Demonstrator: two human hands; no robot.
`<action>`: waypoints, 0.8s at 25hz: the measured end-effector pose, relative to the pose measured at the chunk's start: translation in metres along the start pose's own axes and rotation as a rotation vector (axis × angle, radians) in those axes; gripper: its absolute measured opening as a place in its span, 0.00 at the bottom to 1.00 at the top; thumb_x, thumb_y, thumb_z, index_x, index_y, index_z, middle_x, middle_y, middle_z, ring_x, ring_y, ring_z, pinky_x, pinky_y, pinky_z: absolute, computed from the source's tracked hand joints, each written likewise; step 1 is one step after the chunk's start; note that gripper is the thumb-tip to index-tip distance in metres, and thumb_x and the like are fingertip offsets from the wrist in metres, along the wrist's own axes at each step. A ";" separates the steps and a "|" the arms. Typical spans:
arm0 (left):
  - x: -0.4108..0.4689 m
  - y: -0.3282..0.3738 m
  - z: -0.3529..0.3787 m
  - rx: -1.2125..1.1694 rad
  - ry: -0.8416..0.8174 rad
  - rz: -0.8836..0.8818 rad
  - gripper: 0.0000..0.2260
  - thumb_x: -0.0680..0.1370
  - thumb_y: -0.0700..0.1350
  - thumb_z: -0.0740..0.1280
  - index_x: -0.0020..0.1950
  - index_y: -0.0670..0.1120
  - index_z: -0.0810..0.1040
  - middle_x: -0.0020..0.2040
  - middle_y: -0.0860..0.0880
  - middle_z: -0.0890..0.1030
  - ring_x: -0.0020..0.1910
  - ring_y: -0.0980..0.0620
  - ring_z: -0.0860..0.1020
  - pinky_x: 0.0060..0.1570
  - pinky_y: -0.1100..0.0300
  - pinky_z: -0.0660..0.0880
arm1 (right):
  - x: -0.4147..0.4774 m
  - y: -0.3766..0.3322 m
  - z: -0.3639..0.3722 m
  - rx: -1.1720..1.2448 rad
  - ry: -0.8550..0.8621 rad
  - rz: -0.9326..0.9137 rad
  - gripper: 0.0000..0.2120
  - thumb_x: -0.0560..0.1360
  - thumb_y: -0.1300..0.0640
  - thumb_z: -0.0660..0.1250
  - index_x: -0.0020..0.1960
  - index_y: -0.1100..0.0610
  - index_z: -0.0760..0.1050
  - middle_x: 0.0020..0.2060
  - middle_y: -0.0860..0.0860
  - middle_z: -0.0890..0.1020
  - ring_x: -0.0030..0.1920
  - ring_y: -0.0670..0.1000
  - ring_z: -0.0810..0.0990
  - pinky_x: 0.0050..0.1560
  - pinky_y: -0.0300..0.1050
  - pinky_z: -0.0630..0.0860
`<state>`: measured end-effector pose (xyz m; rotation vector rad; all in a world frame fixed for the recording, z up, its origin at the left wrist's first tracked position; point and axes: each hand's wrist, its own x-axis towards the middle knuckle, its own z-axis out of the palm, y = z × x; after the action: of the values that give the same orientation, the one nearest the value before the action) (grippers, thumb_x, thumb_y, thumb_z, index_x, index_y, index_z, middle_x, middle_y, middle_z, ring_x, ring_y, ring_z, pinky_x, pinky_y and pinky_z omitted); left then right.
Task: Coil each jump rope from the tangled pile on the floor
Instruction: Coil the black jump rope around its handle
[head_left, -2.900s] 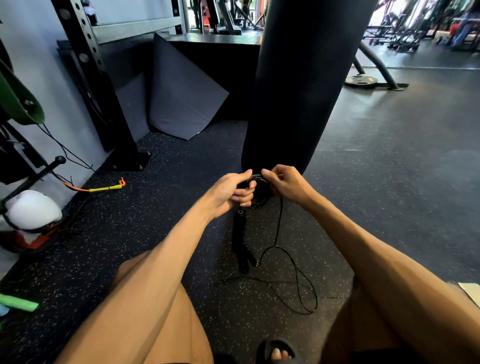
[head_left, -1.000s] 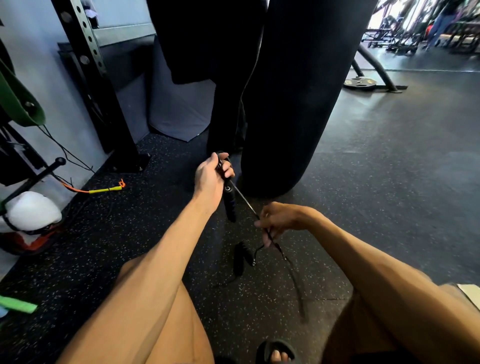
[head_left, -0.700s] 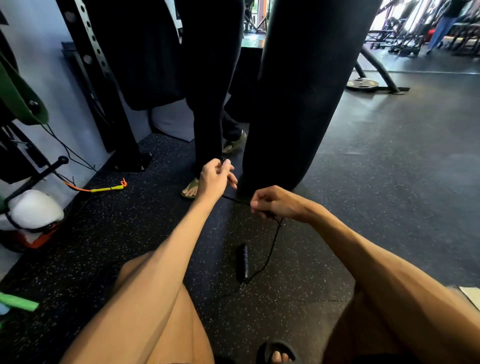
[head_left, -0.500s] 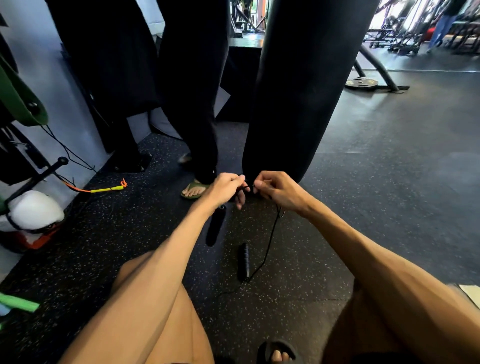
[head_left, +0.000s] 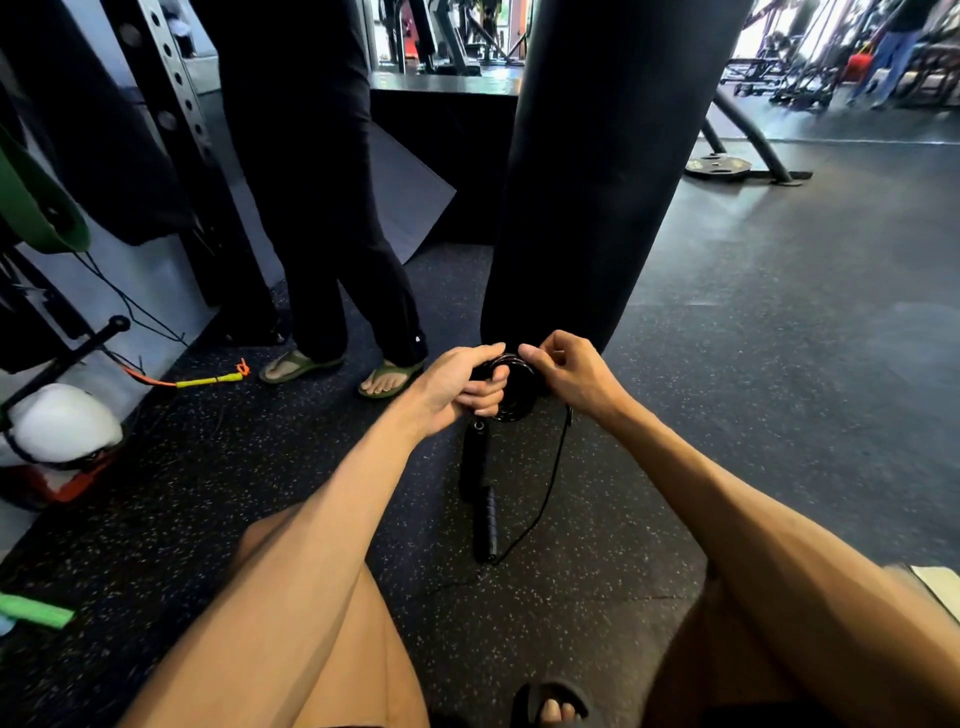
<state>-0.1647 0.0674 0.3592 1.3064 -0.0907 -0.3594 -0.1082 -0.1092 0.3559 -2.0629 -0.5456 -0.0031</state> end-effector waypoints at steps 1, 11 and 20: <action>0.000 0.001 -0.001 -0.050 0.015 0.018 0.19 0.84 0.50 0.53 0.36 0.44 0.69 0.21 0.54 0.57 0.20 0.56 0.54 0.28 0.59 0.56 | -0.001 -0.001 0.001 0.018 -0.015 0.032 0.17 0.79 0.47 0.65 0.47 0.63 0.74 0.31 0.49 0.75 0.31 0.46 0.72 0.32 0.42 0.70; 0.006 0.012 -0.025 -0.375 0.584 0.432 0.17 0.86 0.45 0.51 0.45 0.39 0.73 0.28 0.49 0.69 0.26 0.54 0.67 0.34 0.60 0.65 | -0.025 0.002 0.010 -0.071 -0.713 0.405 0.09 0.83 0.59 0.59 0.57 0.65 0.69 0.37 0.58 0.82 0.37 0.56 0.84 0.42 0.51 0.82; 0.010 -0.006 -0.033 0.500 0.711 0.382 0.12 0.83 0.44 0.60 0.45 0.37 0.75 0.30 0.43 0.79 0.25 0.49 0.78 0.30 0.61 0.75 | -0.022 -0.023 0.003 0.041 -0.554 0.058 0.11 0.80 0.57 0.66 0.51 0.66 0.76 0.35 0.56 0.76 0.35 0.50 0.74 0.34 0.40 0.73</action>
<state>-0.1483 0.0934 0.3432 1.8002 0.1814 0.4931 -0.1370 -0.1052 0.3685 -2.0323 -0.8101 0.6230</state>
